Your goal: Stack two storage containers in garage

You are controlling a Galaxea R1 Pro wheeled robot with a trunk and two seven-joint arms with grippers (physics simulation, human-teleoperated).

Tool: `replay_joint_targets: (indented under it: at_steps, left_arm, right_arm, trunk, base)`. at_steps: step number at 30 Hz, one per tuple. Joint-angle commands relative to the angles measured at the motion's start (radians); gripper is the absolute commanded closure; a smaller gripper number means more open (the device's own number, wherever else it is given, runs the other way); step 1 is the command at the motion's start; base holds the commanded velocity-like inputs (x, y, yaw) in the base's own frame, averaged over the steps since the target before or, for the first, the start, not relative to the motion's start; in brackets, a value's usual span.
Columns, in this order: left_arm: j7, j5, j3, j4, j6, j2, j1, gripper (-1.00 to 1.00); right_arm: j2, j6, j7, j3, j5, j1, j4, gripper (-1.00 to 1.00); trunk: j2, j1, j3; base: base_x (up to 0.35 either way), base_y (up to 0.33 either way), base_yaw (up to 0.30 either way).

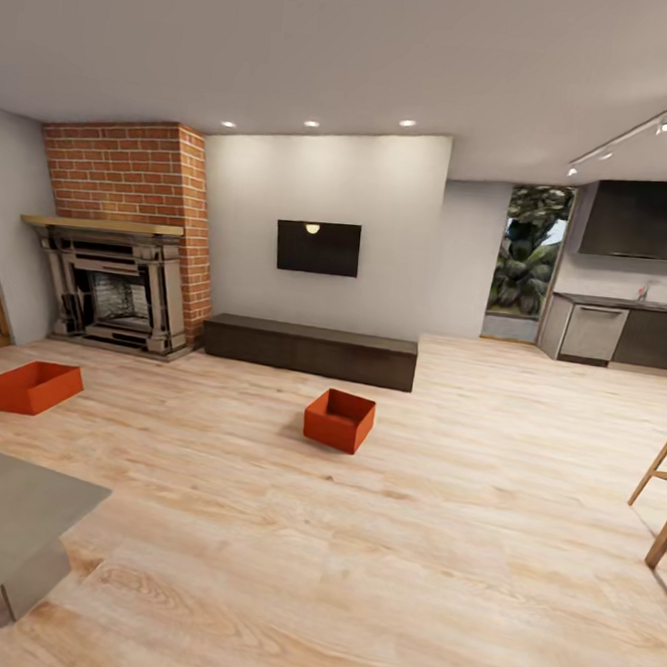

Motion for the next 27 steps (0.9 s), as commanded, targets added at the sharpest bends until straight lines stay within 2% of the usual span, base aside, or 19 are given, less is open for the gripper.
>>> replay_joint_targets:
  at_steps: [1, 27]
  left_arm:
    - [0.001, 0.004, 0.001, 0.000, -0.002, 0.000, 0.000, -1.00]
    - [0.001, 0.005, 0.001, 0.000, -0.002, 0.000, 0.000, -1.00]
  right_arm:
    - [0.001, -0.005, -0.001, 0.008, -0.008, -0.001, 0.003, -1.00]
    - [0.001, -0.005, -0.001, 0.008, -0.008, -0.001, 0.003, -1.00]
  trunk:
    - [-0.001, 0.001, -0.001]
    - [-0.001, 0.001, -0.001]
  base:
    - [0.320, 0.000, 0.000]
    - [0.320, 0.000, 0.000]
